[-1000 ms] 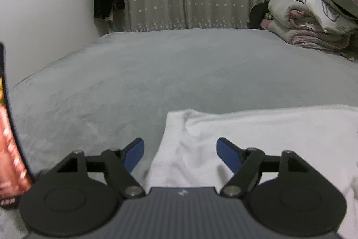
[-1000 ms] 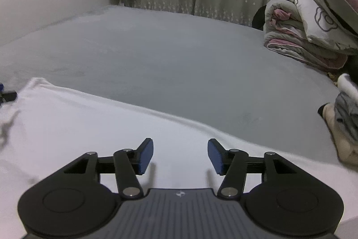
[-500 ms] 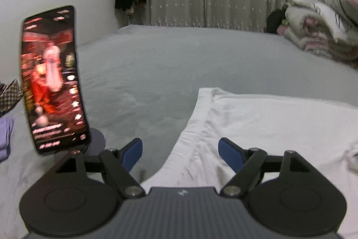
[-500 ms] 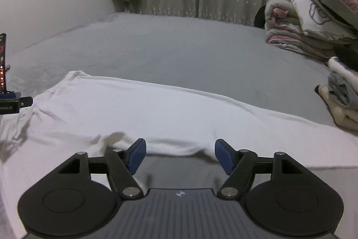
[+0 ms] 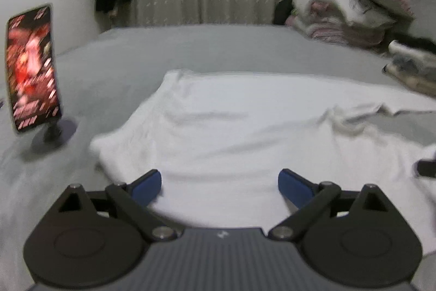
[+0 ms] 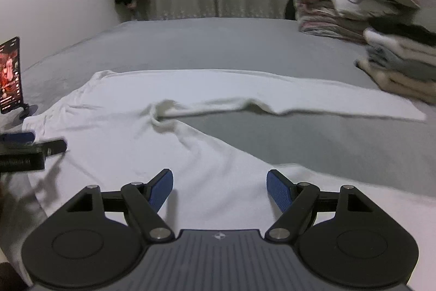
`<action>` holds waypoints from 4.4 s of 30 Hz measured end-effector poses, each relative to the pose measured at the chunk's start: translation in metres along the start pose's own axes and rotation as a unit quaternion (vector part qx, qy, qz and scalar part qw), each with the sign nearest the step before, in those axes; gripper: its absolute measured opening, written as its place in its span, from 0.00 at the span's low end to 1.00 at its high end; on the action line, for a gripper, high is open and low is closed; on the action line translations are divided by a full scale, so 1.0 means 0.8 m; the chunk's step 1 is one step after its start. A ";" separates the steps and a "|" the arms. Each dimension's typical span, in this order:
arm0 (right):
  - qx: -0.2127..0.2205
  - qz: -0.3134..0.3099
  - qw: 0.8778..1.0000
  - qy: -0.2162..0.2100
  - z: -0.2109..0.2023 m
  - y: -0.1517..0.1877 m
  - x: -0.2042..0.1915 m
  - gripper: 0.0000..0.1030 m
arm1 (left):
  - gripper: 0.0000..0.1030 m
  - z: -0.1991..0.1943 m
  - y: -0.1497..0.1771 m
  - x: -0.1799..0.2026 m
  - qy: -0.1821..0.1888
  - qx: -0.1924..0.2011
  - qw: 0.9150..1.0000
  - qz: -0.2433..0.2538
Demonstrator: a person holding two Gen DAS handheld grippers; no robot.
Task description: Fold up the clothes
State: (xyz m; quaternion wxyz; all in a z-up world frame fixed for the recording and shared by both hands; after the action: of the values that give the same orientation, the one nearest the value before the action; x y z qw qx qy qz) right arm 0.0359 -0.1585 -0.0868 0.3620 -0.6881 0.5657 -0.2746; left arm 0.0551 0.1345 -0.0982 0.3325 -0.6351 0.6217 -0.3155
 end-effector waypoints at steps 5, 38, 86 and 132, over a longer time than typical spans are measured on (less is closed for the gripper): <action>0.003 0.053 0.998 0.024 -0.034 0.023 0.043 0.77 | 0.97 -0.022 0.009 -0.014 -0.022 -0.006 0.999 -0.043; -0.068 -0.060 0.995 -0.048 0.062 -0.088 0.030 0.84 | 1.00 0.042 -0.089 -0.009 -0.017 -0.082 0.994 -0.077; -0.115 -0.202 0.963 -0.135 0.293 -0.204 -0.097 0.06 | 1.00 0.097 -0.043 -0.033 0.008 -0.026 0.998 -0.048; -0.091 -0.097 0.967 -0.219 0.079 -0.041 -0.097 0.04 | 1.00 0.062 -0.042 -0.079 0.088 -0.018 0.987 -0.131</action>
State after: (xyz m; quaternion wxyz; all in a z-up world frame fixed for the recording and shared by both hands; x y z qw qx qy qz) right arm 0.0887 -0.0676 -0.0949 0.3846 -0.8133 0.4255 -0.0986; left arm 0.1131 0.1994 -0.0989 0.2206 -0.6871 0.5653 -0.3996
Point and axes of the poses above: each gripper's, at about its wrist camera, not at the fingertips, and z roughly the way its jaws point, x to its right, y to its underside, the point moved 3 cm from there along z, roughly the way its jaws point
